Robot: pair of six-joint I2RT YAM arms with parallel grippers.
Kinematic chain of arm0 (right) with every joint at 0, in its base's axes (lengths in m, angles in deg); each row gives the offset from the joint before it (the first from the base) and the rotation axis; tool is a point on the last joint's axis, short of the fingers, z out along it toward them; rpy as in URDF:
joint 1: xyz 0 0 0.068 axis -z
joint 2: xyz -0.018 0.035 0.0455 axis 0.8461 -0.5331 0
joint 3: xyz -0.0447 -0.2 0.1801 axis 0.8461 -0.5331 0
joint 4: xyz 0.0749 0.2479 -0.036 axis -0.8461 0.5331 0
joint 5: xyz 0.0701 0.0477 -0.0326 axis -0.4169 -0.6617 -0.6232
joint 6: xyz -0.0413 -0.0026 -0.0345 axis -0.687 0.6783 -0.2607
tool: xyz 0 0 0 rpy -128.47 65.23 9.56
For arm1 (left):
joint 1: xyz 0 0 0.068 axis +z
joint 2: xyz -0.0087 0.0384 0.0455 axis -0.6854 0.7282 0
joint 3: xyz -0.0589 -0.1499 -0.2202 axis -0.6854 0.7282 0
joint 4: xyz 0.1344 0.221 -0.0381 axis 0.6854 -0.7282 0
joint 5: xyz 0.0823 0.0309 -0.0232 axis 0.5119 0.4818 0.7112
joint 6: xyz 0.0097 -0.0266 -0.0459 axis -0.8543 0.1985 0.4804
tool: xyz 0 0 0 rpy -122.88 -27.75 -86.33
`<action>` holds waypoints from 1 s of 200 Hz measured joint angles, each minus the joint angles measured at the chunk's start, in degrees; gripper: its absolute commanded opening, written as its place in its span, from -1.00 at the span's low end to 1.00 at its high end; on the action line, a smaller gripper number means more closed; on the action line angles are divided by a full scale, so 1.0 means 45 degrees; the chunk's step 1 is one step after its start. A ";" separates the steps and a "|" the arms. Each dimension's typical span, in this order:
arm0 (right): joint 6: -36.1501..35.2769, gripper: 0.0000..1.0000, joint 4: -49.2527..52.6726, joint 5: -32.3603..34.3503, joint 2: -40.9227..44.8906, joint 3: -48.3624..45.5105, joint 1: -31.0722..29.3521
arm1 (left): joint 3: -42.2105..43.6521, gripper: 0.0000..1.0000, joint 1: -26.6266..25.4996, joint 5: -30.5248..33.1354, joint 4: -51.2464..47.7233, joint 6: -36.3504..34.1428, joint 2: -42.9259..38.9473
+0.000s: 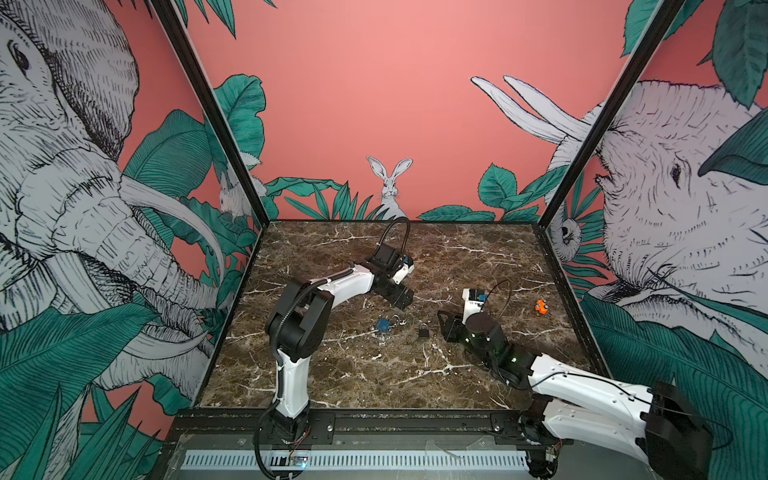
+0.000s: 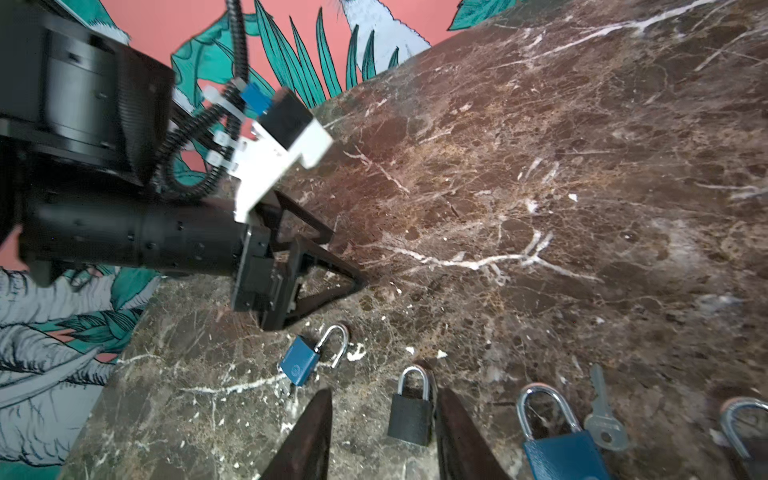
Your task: Lock with the key
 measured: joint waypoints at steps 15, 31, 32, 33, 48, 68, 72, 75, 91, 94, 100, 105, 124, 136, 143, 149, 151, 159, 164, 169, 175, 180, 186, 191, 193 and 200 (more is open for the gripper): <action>-0.0112 -0.20 0.0476 0.0000 0.0155 -0.0034 -0.0005 | 0.1268 0.95 0.0000 0.0865 0.0432 0.0641 -0.1190; -0.0194 -0.20 0.0850 0.0000 0.0267 -0.0039 -0.0005 | 0.2453 0.95 -0.0005 0.1292 0.0622 0.1185 -0.2404; -0.0194 -0.20 0.0860 0.0000 0.0272 -0.0039 -0.0005 | 0.2492 0.95 -0.0005 0.1292 0.0627 0.1200 -0.2443; -0.0194 -0.20 0.0874 0.0000 0.0277 -0.0039 -0.0005 | 0.2565 0.95 0.0000 0.1341 0.0622 0.1234 -0.2526; -0.0214 -0.22 0.1039 -0.0005 0.0291 -0.0039 -0.0005 | 0.3070 0.95 -0.0010 0.1462 0.0563 0.1647 -0.3211; -0.0243 -0.24 0.1073 -0.0068 0.0248 -0.0044 -0.0005 | 0.3410 0.79 -0.0034 0.1525 0.0534 0.2045 -0.3657; -0.0243 -0.24 0.1064 -0.0092 0.0228 -0.0044 -0.0005 | 0.3473 0.74 -0.0039 0.1540 0.0529 0.2127 -0.3706; -0.0243 -0.25 0.1059 -0.0097 0.0214 -0.0049 -0.0005 | 0.3517 0.70 -0.0049 0.1545 0.0525 0.2157 -0.3725; -0.0243 -0.25 0.0899 -0.0189 0.0083 -0.0151 -0.0005 | 0.3721 0.55 -0.0146 0.1579 0.0495 0.2346 -0.3740; -0.0243 -0.25 0.0884 -0.0204 0.0053 -0.0180 -0.0005 | 0.3750 0.53 -0.0165 0.1598 0.0471 0.2356 -0.3735; -0.0243 -0.26 0.0869 -0.0243 -0.0005 -0.0228 -0.0005 | 0.3789 0.52 -0.0233 0.1627 0.0384 0.2380 -0.3730; -0.0243 -0.25 0.0879 -0.0262 -0.0068 -0.0253 -0.0005 | 0.3803 0.52 -0.0311 0.1642 0.0321 0.2414 -0.3730; -0.0243 -0.26 0.0865 -0.0335 -0.0194 -0.0267 -0.0005 | 0.3735 0.51 -0.0699 0.1763 0.0199 0.2438 -0.3589; -0.0243 -0.26 0.0835 -0.0340 -0.0189 -0.0267 -0.0005 | 0.3623 0.51 -0.0899 0.1841 0.0049 0.2429 -0.3385; -0.0243 -0.26 0.0821 -0.0340 -0.0189 -0.0267 -0.0005 | 0.3526 0.51 -0.1025 0.1880 -0.0073 0.2409 -0.3211; -0.0243 -0.27 0.0826 -0.0340 -0.0185 -0.0267 -0.0005 | 0.3468 0.50 -0.1156 0.1914 -0.0155 0.2399 -0.3084; -0.0243 -0.27 0.0826 -0.0340 -0.0180 -0.0267 -0.0005 | 0.3453 0.50 -0.1209 0.1923 -0.0185 0.2395 -0.3041; -0.0243 -0.27 0.0826 -0.0340 -0.0175 -0.0267 -0.0005 | 0.3405 0.50 -0.1375 0.1962 -0.0287 0.2390 -0.2880; -0.0243 -0.27 0.0826 -0.0340 -0.0165 -0.0267 -0.0005 | 0.3361 0.50 -0.1438 0.1987 -0.0389 0.2385 -0.2798; -0.0243 -0.27 0.0826 -0.0340 -0.0160 -0.0267 -0.0005 | 0.3308 0.50 -0.1506 0.2016 -0.0510 0.2385 -0.2701; -0.0243 -0.27 0.0826 -0.0340 -0.0155 -0.0267 -0.0005 | 0.3269 0.50 -0.1564 0.2050 -0.0573 0.2375 -0.2613; -0.0238 -0.27 0.0826 -0.0340 -0.0155 -0.0267 -0.0005 | 0.3245 0.49 -0.1598 0.2089 -0.0622 0.2370 -0.2550; -0.0238 -0.27 0.0826 -0.0340 -0.0151 -0.0267 -0.0005 | 0.3225 0.49 -0.1651 0.2137 -0.0695 0.2356 -0.2487; -0.0238 -0.27 0.0826 -0.0340 -0.0141 -0.0267 -0.0005 | 0.3211 0.49 -0.1690 0.2166 -0.0767 0.2351 -0.2448; -0.0238 -0.27 0.0826 -0.0340 -0.0141 -0.0267 -0.0005 | 0.3206 0.49 -0.1695 0.2186 -0.0801 0.2351 -0.2443; -0.0238 -0.28 0.0821 -0.0340 -0.0136 -0.0267 -0.0005 | 0.3206 0.49 -0.1710 0.2234 -0.0884 0.2351 -0.2429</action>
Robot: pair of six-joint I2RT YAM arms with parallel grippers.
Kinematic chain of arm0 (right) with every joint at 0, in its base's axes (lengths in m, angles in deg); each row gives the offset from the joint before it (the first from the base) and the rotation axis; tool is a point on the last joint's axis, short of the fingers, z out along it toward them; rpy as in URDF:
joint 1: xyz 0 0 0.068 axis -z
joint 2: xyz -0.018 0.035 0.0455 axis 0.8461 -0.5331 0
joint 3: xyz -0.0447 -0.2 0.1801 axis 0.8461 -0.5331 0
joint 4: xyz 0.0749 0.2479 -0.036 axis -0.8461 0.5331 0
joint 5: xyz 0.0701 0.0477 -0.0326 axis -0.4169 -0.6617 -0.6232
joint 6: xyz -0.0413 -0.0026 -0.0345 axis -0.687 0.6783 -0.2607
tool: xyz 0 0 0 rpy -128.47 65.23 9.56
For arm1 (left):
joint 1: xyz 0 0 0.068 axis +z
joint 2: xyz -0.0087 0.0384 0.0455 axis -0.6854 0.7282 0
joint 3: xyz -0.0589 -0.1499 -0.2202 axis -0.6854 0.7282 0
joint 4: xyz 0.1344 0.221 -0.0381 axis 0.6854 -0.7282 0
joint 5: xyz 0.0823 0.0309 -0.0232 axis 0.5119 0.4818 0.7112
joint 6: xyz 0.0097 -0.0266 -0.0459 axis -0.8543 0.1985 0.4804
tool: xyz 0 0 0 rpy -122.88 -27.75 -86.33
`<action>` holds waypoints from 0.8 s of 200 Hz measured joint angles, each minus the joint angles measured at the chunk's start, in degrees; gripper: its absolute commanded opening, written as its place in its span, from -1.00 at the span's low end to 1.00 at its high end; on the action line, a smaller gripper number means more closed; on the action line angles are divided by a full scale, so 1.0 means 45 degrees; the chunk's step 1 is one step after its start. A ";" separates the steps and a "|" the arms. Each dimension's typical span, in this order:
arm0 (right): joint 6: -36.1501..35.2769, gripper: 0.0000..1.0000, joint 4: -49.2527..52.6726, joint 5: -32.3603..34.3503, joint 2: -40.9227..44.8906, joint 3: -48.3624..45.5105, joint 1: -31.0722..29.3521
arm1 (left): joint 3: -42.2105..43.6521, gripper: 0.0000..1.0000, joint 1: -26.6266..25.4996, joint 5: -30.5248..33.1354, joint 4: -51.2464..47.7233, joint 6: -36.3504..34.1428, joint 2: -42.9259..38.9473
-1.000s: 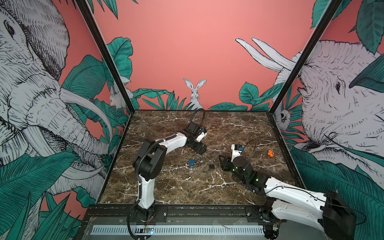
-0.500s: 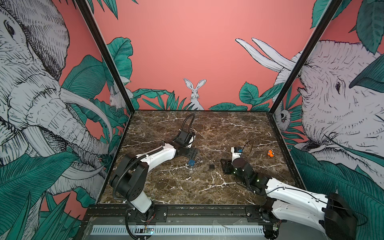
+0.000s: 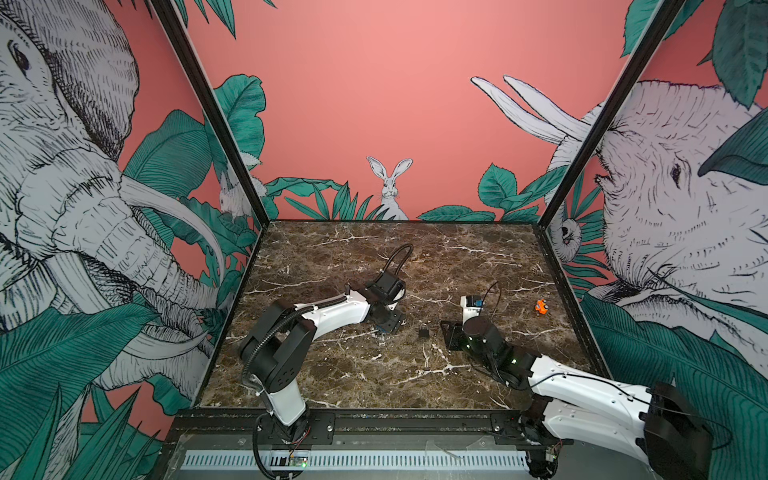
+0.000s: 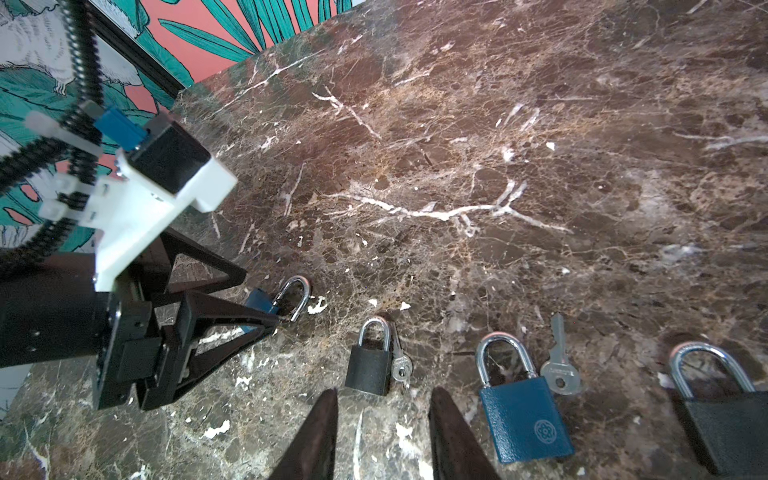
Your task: Lock with the key
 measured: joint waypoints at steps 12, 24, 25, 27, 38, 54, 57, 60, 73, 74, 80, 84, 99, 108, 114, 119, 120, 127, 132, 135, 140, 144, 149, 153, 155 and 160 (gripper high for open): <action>0.0005 -0.28 0.0000 0.0000 0.0010 0.0000 0.0000 | -0.0005 0.49 0.0005 0.0112 -0.0117 -0.0005 0.0000; 0.0005 -0.28 0.0000 0.0000 0.0029 0.0000 0.0000 | -0.0015 0.47 0.0005 0.0257 -0.0243 -0.0019 0.0000; 0.0005 -0.27 0.0000 -0.0005 0.0029 0.0000 0.0000 | -0.0015 0.47 0.0005 0.0277 -0.0257 -0.0029 0.0000; 0.0005 -0.28 -0.0005 -0.0005 0.0034 0.0000 0.0000 | -0.0015 0.47 0.0005 0.0287 -0.0272 -0.0034 0.0000; 0.0005 -0.28 -0.0015 0.0000 0.0044 0.0000 0.0000 | -0.0024 0.44 0.0005 0.0374 -0.0335 -0.0058 0.0005; 0.0005 -0.28 -0.0049 -0.0010 0.0044 0.0000 0.0000 | -0.0078 0.36 0.0010 0.0491 -0.0457 -0.0107 0.0044; 0.0005 -0.28 -0.0053 -0.0010 0.0044 0.0000 0.0000 | -0.0087 0.35 0.0010 0.0491 -0.0461 -0.0112 0.0063; 0.0005 -0.28 -0.0063 -0.0019 0.0044 0.0000 0.0000 | -0.0102 0.33 0.0010 0.0495 -0.0476 -0.0151 0.0083; 0.0005 -0.28 -0.0087 -0.0049 0.0044 0.0000 0.0000 | -0.0112 0.27 0.0005 0.0515 -0.0495 -0.0175 0.0180; 0.0005 -0.28 -0.0087 -0.0049 0.0044 0.0000 0.0000 | -0.0112 0.27 0.0005 0.0510 -0.0505 -0.0185 0.0194; 0.0005 -0.28 -0.0092 -0.0053 0.0044 0.0000 0.0000 | -0.0112 0.24 0.0005 0.0515 -0.0525 -0.0185 0.0248; 0.0005 -0.28 -0.0097 -0.0063 0.0044 0.0000 0.0000 | -0.0112 0.24 0.0005 0.0505 -0.0525 -0.0185 0.0291; 0.0005 -0.28 -0.0121 -0.0121 0.0034 0.0000 0.0000 | -0.0112 0.20 0.0005 0.0491 -0.0529 -0.0199 0.0408; 0.0005 -0.29 -0.0160 -0.0155 0.0019 0.0000 0.0000 | -0.0112 0.16 0.0010 0.0471 -0.0529 -0.0219 0.0457; 0.0005 -0.29 -0.0175 -0.0180 0.0000 0.0000 0.0000 | -0.0112 0.11 0.0010 0.0471 -0.0534 -0.0223 0.0495; 0.0005 -0.29 -0.0185 -0.0189 -0.0019 0.0000 0.0000 | -0.0117 0.08 0.0005 0.0466 -0.0534 -0.0219 0.0529; 0.0005 -0.29 -0.0189 -0.0189 -0.0024 0.0000 0.0000 | -0.0121 0.07 0.0010 0.0461 -0.0539 -0.0219 0.0539; 0.0005 -0.29 -0.0189 -0.0209 -0.0053 0.0000 0.0000 | -0.0126 0.07 0.0010 0.0452 -0.0549 -0.0257 0.0602; 0.0005 -0.29 -0.0185 -0.0219 -0.0068 0.0000 0.0000 | -0.0131 0.06 0.0005 0.0423 -0.0559 -0.0248 0.0656; 0.0005 -0.29 -0.0185 -0.0219 -0.0078 0.0000 0.0000 | -0.0136 0.06 0.0005 0.0418 -0.0568 -0.0243 0.0680; 0.0005 -0.29 -0.0189 -0.0219 -0.0083 0.0000 0.0000 | -0.0151 0.05 0.0005 0.0403 -0.0588 -0.0253 0.0733; 0.0005 -0.29 -0.0189 -0.0228 -0.0083 0.0000 0.0000 | -0.0151 0.05 0.0005 0.0379 -0.0588 -0.0248 0.0772; 0.0005 -0.29 -0.0189 -0.0228 -0.0087 0.0000 0.0000 | -0.0160 0.05 0.0005 0.0359 -0.0602 -0.0253 0.0806; 0.0005 -0.29 -0.0194 -0.0228 -0.0087 0.0000 0.0000 | -0.0160 0.04 0.0005 0.0345 -0.0617 -0.0253 0.0840; 0.0005 -0.29 -0.0194 -0.0228 -0.0092 0.0000 0.0000 | -0.0160 0.04 0.0005 0.0335 -0.0617 -0.0248 0.0850; 0.0005 -0.29 -0.0194 -0.0228 -0.0092 0.0000 0.0000 | -0.0170 0.02 0.0010 0.0321 -0.0622 -0.0257 0.0860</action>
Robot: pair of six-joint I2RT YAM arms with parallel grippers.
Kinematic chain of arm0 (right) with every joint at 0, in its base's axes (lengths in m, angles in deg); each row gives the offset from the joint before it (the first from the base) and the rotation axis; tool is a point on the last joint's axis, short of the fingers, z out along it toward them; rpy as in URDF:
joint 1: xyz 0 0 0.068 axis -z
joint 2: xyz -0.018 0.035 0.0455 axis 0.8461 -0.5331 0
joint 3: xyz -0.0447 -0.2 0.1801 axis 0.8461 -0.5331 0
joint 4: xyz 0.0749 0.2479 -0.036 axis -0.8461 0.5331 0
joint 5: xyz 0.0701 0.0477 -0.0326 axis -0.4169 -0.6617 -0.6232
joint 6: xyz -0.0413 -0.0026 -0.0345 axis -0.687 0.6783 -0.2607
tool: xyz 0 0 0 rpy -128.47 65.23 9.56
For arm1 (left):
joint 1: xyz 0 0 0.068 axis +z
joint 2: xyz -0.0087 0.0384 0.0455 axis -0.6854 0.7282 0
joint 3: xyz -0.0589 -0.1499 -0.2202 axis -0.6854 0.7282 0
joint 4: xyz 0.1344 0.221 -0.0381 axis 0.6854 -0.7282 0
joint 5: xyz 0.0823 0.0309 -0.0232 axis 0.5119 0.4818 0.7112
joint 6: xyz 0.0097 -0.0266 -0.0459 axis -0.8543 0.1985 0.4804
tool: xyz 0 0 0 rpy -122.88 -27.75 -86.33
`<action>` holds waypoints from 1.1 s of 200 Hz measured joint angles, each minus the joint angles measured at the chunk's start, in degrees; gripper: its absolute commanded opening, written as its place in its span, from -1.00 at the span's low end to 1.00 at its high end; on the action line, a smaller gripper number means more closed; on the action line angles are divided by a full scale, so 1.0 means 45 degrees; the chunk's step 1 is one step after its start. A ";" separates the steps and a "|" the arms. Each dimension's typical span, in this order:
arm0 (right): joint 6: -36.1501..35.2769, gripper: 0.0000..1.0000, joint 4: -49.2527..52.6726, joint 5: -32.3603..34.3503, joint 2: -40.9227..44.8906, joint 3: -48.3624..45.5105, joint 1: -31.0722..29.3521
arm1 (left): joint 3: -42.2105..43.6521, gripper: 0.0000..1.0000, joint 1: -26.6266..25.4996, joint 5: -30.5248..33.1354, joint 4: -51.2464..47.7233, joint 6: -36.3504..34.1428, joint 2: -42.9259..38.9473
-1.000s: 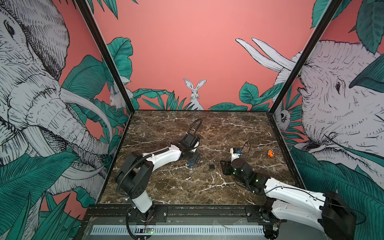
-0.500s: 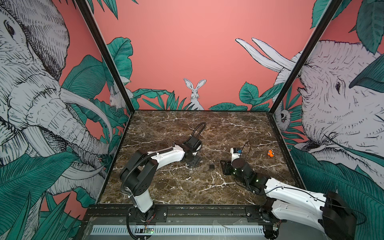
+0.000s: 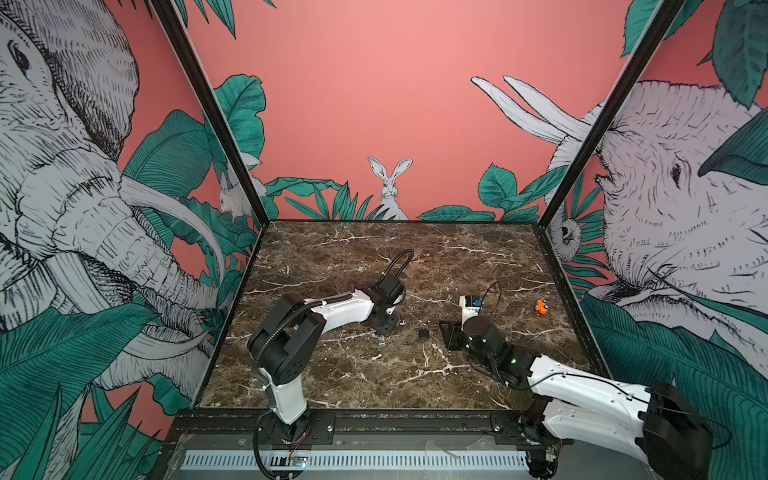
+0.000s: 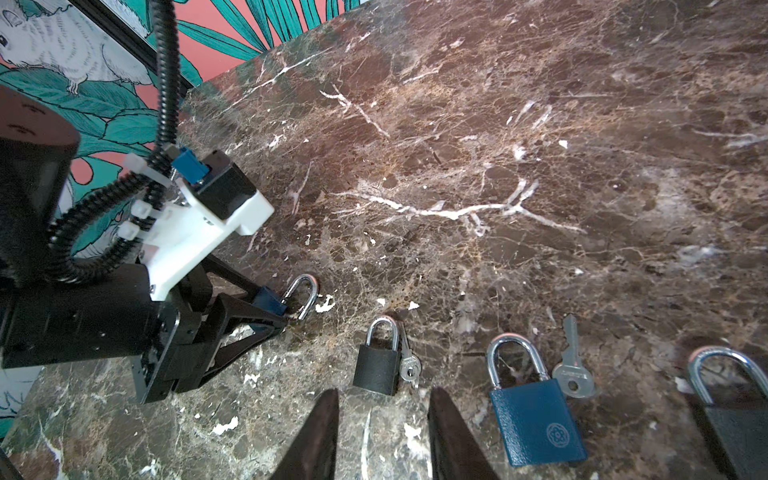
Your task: Lock with the key
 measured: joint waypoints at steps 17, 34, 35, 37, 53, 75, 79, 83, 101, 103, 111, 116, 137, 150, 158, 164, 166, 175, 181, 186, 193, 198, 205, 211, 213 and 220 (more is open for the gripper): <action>0.0000 -0.29 -0.0010 0.0000 0.0000 0.0000 0.0000 | -0.0068 -0.06 -0.0005 -0.0034 -0.0039 0.0000 0.0053; 0.0000 -0.29 -0.0044 0.0000 -0.0010 0.0000 0.0000 | -0.0175 -0.21 -0.0005 -0.0044 -0.0087 -0.0029 0.0146; 0.0000 -0.29 -0.0049 -0.0005 -0.0010 0.0000 0.0000 | -0.0180 -0.23 -0.0005 -0.0044 -0.0087 -0.0029 0.0151; 0.0000 -0.29 -0.0053 -0.0005 -0.0010 0.0000 0.0000 | -0.0189 -0.25 0.0000 -0.0044 -0.0092 -0.0029 0.0151; 0.0000 -0.29 -0.0083 -0.0005 -0.0010 0.0000 0.0000 | -0.0238 -0.28 -0.0005 -0.0029 -0.0131 -0.0087 0.0175; -0.0005 -0.29 -0.0083 -0.0005 -0.0010 0.0000 0.0000 | -0.0262 -0.36 -0.0005 0.0019 -0.0165 -0.0087 0.0194; -0.0010 -0.29 -0.0083 -0.0010 -0.0010 0.0000 0.0000 | -0.0262 -0.42 -0.0005 0.0024 -0.0165 -0.0092 0.0194; -0.0019 -0.28 -0.0083 -0.0010 -0.0010 0.0000 0.0000 | -0.0267 -0.45 -0.0005 0.0034 -0.0170 -0.0097 0.0194; -0.0267 -0.28 -0.0092 -0.0097 -0.0010 0.0000 0.0000 | -0.0311 -0.60 -0.0005 0.0160 -0.0233 -0.0204 0.0194; -0.0321 -0.28 -0.0092 -0.0117 -0.0010 0.0000 0.0000 | -0.0316 -0.61 -0.0010 0.0194 -0.0248 -0.0238 0.0189; -0.0593 -0.28 -0.0097 -0.0335 0.0000 0.0000 0.0005 | -0.0325 -0.69 -0.0010 0.0272 -0.0291 -0.0306 0.0175; -0.0748 -0.28 -0.0087 -0.0466 0.0010 0.0005 0.0005 | -0.0325 -0.76 -0.0005 0.0325 -0.0325 -0.0355 0.0160; -0.1540 -0.27 0.0223 -0.1273 0.0253 0.0272 0.0117 | -0.0330 -1.00 -0.0005 0.0515 -0.0398 -0.0534 -0.0165; -0.1987 -0.26 0.0486 -0.1899 0.0588 0.0568 0.0316 | -0.0345 -1.00 0.0000 0.0491 -0.0389 -0.0646 -0.0607; -0.2200 -0.27 0.0651 -0.2395 0.0879 0.0777 0.0568 | -0.0364 -1.00 0.0000 0.0364 -0.0359 -0.0675 -0.0996; -0.2278 -0.26 0.0738 -0.2764 0.1078 0.0913 0.0792 | -0.0364 -1.00 0.0005 0.0146 -0.0296 -0.0695 -0.1263; -0.2307 -0.26 0.0772 -0.2963 0.1180 0.0976 0.0923 | -0.0359 -1.00 0.0010 0.0126 -0.0272 -0.0699 -0.1384; -0.2351 -0.26 0.0884 -0.3604 0.1506 0.1156 0.1365 | -0.0355 -1.00 0.0073 -0.0539 -0.0029 -0.0680 -0.1875; -0.2341 -0.26 0.0947 -0.4099 0.1753 0.1253 0.1710 | -0.0316 -1.00 0.0165 -0.1156 0.0291 -0.0583 -0.2210; -0.2312 -0.26 0.0986 -0.4473 0.1953 0.1307 0.1982 | -0.0243 -1.00 0.0233 -0.1870 0.0685 -0.0437 -0.2526; -0.2278 -0.25 0.1078 -0.4983 0.2215 0.1375 0.2351 | -0.0146 -1.00 0.0311 -0.2939 0.1253 -0.0214 -0.2885; -0.2239 -0.24 0.1171 -0.5328 0.2375 0.1428 0.2574 | -0.0117 -1.00 0.0355 -0.3691 0.1574 -0.0073 -0.3079; -0.2215 -0.23 0.1360 -0.5770 0.2584 0.1535 0.2880 | -0.0131 -1.00 0.0389 -0.4673 0.1919 0.0097 -0.3269; -0.2205 -0.21 0.1579 -0.6120 0.2730 0.1671 0.3099 | -0.0160 -1.00 0.0437 -0.5552 0.2181 0.0223 -0.3371; -0.2215 -0.21 0.1681 -0.6251 0.2778 0.1729 0.3167 | -0.0165 -1.00 0.0442 -0.5722 0.2239 0.0262 -0.3390; -0.2215 -0.20 0.1957 -0.6679 0.2905 0.1938 0.3332 | -0.0165 -1.00 0.0466 -0.6625 0.2540 0.0413 -0.3453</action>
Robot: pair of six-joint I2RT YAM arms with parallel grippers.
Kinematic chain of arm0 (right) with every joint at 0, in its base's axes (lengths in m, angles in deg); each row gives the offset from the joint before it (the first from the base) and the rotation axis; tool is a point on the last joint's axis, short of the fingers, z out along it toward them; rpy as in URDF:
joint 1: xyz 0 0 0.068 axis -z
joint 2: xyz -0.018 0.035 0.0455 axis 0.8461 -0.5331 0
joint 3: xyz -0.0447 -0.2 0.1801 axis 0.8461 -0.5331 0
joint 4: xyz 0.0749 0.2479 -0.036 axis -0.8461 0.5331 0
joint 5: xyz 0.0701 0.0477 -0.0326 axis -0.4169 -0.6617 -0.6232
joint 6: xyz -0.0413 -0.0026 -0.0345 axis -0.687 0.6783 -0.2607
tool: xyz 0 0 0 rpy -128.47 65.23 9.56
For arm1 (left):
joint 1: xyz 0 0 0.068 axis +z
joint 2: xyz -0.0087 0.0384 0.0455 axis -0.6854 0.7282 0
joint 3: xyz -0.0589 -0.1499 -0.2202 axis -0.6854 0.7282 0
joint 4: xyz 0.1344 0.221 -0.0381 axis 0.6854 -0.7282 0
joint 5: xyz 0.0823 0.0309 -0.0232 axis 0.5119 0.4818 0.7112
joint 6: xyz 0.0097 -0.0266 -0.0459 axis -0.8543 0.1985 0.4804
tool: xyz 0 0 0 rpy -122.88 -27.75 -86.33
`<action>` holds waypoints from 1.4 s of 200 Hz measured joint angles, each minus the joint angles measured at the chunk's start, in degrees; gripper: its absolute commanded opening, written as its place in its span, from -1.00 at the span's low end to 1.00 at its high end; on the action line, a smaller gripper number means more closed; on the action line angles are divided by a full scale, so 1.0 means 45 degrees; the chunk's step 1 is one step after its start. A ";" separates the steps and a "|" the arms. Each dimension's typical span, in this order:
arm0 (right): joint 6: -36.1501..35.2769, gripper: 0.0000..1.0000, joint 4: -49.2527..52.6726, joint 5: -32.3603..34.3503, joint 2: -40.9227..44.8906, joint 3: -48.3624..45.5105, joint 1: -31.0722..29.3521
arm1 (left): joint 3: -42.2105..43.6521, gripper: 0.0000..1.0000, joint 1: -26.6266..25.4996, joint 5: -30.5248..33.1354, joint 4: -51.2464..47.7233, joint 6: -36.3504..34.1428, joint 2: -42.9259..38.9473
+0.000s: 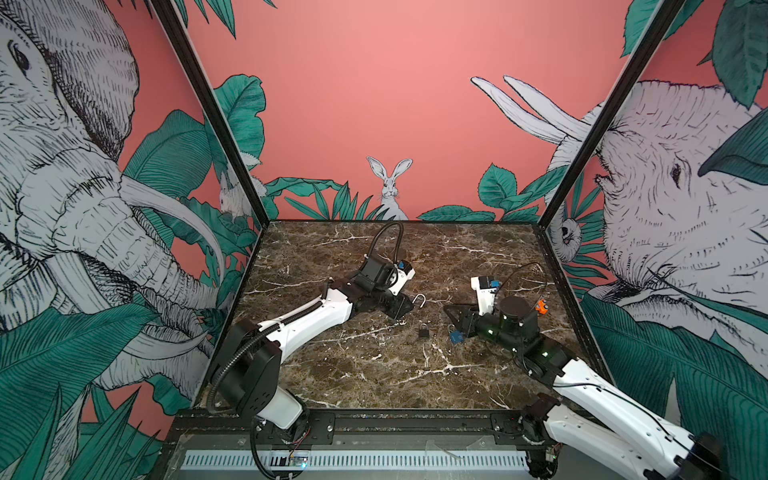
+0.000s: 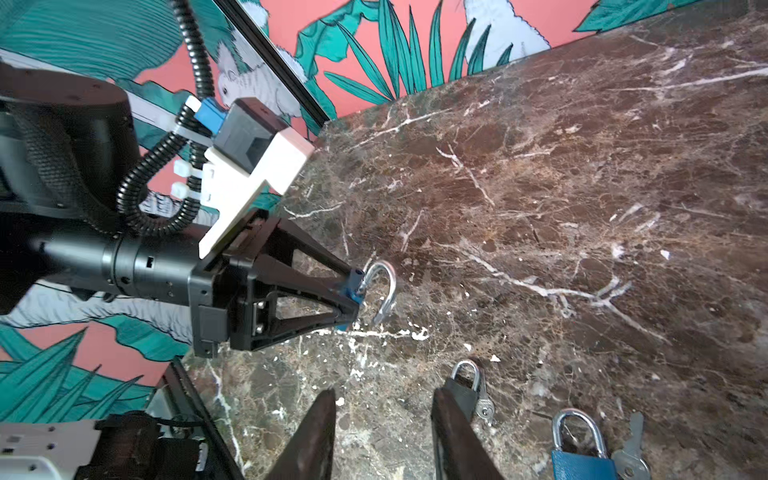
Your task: Lock with the key
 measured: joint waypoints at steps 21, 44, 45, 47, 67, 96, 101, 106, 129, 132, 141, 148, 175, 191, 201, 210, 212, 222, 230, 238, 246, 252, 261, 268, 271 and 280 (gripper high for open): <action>-0.0117 -0.15 0.0855 -0.1049 0.0374 0.0729 0.0228 | 0.0000 -1.00 0.0000 -0.2152 0.0665 0.0389 -0.0029; -0.0481 -0.11 0.2074 -0.1491 0.1035 0.1627 0.0291 | 0.0015 -1.00 -0.0039 -0.3487 0.0884 0.0573 -0.0053; -0.0495 -0.12 0.2113 -0.1496 0.1054 0.1656 0.0296 | 0.0015 -1.00 -0.0034 -0.3512 0.0884 0.0568 -0.0058; -0.0549 -0.11 0.2234 -0.1520 0.1103 0.1749 0.0296 | 0.0019 -1.00 -0.0034 -0.3580 0.0903 0.0573 -0.0063; -0.0899 -0.11 0.3118 -0.1554 0.1234 0.2458 0.0355 | 0.0078 -1.00 -0.0034 -0.4099 0.1049 0.0636 -0.0117; -0.1035 -0.13 0.3721 -0.1569 0.0937 0.2618 0.0355 | 0.0097 -1.00 -0.0034 -0.4401 0.1112 0.0670 -0.0165; -0.1035 -0.14 0.3716 -0.1598 0.0831 0.2574 0.0355 | 0.0097 -1.00 -0.0034 -0.4439 0.1112 0.0670 -0.0165; -0.1030 -0.14 0.3706 -0.1627 0.0738 0.2516 0.0355 | 0.0097 -1.00 -0.0039 -0.4459 0.1112 0.0670 -0.0165; -0.0976 -0.16 0.3536 -0.1778 0.0136 0.2093 0.0355 | 0.0097 -1.00 -0.0068 -0.4522 0.1107 0.0665 -0.0165; -0.0981 -0.16 0.3512 -0.1807 0.0063 0.2045 0.0355 | 0.0097 -1.00 -0.0078 -0.4522 0.1098 0.0661 -0.0165; -0.0967 -0.16 0.3429 -0.1919 -0.0151 0.1938 0.0359 | 0.0097 -1.00 -0.0121 -0.4517 0.1083 0.0656 -0.0165; -0.0957 -0.17 0.3332 -0.1996 -0.0287 0.1885 0.0364 | 0.0097 -1.00 -0.0155 -0.4517 0.1054 0.0627 -0.0165; -0.0933 -0.18 0.2909 -0.2254 -0.0690 0.1870 0.0369 | 0.0097 -1.00 -0.0442 -0.4517 0.0913 0.0476 -0.0165; -0.0903 -0.21 0.2613 -0.2438 -0.0845 0.1870 0.0408 | 0.0097 -1.00 -0.0568 -0.4517 0.0801 0.0379 -0.0165; -0.0879 -0.24 0.2487 -0.2540 -0.0903 0.1870 0.0452 | 0.0097 -1.00 -0.0627 -0.4522 0.0767 0.0330 -0.0165; -0.0826 -0.25 0.2385 -0.2633 -0.0947 0.1870 0.0486 | 0.0097 -1.00 -0.0661 -0.4512 0.0767 0.0306 -0.0165; -0.0831 -0.25 0.2365 -0.2652 -0.0957 0.1870 0.0491 | 0.0097 -1.00 -0.0661 -0.4512 0.0767 0.0301 -0.0165; -0.0811 -0.25 0.2302 -0.2735 -0.0971 0.1870 0.0525 | 0.0097 -1.00 -0.0665 -0.4507 0.0763 0.0272 -0.0165; -0.0782 -0.26 0.2283 -0.2769 -0.0967 0.1870 0.0539 | 0.0092 -1.00 -0.0670 -0.4498 0.0763 0.0272 -0.0165; -0.0738 -0.28 0.2239 -0.2807 -0.0942 0.1846 0.0549 | 0.0092 -1.00 -0.0670 -0.4483 0.0763 0.0267 -0.0165; -0.0709 -0.29 0.2225 -0.2837 -0.0894 0.1817 0.0559 | 0.0092 -1.00 -0.0670 -0.4469 0.0763 0.0267 -0.0165; -0.0685 -0.30 0.2229 -0.2871 -0.0850 0.1787 0.0559 | 0.0092 -1.00 -0.0670 -0.4464 0.0758 0.0267 -0.0165; -0.0646 -0.32 0.2205 -0.2943 -0.0763 0.1715 0.0568 | 0.0083 -1.00 -0.0670 -0.4459 0.0758 0.0267 -0.0165; -0.0631 -0.34 0.2205 -0.2992 -0.0709 0.1656 0.0578 | 0.0068 -1.00 -0.0670 -0.4449 0.0753 0.0267 -0.0165; -0.0612 -0.34 0.2205 -0.3011 -0.0690 0.1637 0.0583 | 0.0068 -1.00 -0.0670 -0.4444 0.0753 0.0267 -0.0165; -0.0597 -0.35 0.2205 -0.3055 -0.0675 0.1608 0.0612 | 0.0063 -1.00 -0.0670 -0.4439 0.0753 0.0262 -0.0165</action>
